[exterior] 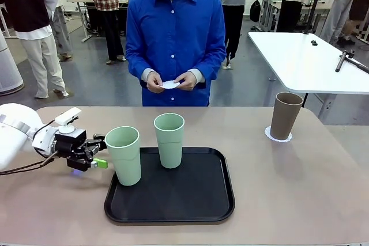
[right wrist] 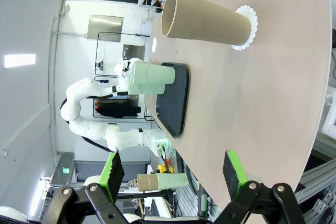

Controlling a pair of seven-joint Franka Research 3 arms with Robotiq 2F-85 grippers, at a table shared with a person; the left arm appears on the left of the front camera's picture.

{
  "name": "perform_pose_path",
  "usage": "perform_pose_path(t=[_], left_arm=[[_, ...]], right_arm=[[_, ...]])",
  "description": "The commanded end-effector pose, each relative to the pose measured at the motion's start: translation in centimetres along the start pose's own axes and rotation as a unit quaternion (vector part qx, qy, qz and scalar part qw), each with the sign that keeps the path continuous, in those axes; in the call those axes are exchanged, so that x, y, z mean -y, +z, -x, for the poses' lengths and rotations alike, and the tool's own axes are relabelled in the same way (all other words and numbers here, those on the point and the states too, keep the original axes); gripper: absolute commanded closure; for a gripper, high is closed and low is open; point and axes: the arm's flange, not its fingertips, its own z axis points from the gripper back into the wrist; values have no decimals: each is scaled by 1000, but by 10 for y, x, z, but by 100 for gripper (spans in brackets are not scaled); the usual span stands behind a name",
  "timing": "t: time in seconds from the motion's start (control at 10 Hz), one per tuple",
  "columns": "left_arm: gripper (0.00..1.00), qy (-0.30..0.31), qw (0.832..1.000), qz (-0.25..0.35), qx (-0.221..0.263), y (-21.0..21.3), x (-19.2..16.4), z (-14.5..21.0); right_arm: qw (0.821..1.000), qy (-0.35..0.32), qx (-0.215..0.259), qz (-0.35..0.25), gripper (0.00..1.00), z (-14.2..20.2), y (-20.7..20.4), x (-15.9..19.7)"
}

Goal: Place coasters on the table and set cups on them.
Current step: Take one Reusable plastic cup from the Flat Tray and place it on a coaster set by the human.

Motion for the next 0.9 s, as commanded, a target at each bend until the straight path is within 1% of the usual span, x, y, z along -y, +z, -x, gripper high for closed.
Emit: perform_pose_path(t=[0.0,0.3,0.8], left_arm=[[0,-9,1000,4,8,-4,-4,6],[0,0,1000,17,2,-16,-5,15],[0,1,1000,28,-11,-33,-9,18]], right_arm=[[1000,-1,1,3,0,-1,0,-1],[1000,-1,1,3,0,-1,0,-1],[1000,-1,1,3,0,-1,0,-1]])
